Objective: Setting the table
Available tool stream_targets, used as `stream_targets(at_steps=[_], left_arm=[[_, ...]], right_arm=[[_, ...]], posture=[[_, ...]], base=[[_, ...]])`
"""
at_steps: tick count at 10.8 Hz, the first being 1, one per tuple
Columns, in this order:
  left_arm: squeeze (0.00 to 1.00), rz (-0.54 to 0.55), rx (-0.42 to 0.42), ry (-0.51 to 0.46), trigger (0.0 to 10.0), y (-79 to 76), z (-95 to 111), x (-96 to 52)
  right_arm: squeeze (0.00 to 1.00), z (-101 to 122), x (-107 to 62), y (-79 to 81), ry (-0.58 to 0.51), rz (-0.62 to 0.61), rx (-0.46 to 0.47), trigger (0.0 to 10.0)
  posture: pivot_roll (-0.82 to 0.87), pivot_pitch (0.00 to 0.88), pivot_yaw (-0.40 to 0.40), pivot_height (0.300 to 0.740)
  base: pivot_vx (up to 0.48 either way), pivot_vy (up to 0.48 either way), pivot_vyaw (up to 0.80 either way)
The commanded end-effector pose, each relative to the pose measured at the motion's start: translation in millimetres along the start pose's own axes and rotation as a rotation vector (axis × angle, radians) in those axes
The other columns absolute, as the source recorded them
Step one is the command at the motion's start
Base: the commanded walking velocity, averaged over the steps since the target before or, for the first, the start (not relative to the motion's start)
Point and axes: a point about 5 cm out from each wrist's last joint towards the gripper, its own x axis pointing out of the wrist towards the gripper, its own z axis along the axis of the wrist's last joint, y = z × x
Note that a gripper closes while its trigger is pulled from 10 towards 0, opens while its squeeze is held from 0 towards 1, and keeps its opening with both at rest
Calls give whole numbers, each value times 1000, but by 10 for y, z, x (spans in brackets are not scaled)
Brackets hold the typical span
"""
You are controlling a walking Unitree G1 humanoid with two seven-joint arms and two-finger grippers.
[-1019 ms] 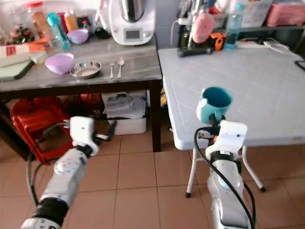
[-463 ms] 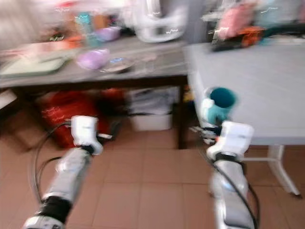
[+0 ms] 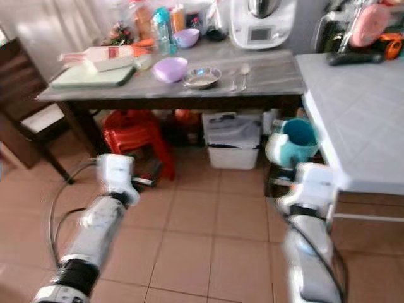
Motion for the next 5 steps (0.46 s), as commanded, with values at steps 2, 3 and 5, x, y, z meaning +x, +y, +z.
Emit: stream_targets(at_steps=[2,3,5], left_arm=[[0,-1,22,-9,10000,124,34,-40],[0,-16,25,-14,10000,129,43,-46],[0,-27,18,-18,10000,124,48,-42]], right_arm=[[0,68,3,120,-31,38,20,10000],[0,66,-3,121,-28,37,22,10000],[0,70,-2,127,-32,40,20,10000]], posture=[[49,0,99,740],[48,0,100,740],[45,0,103,740]], base=[[0,0,0],[0,0,0],[154,0,400]])
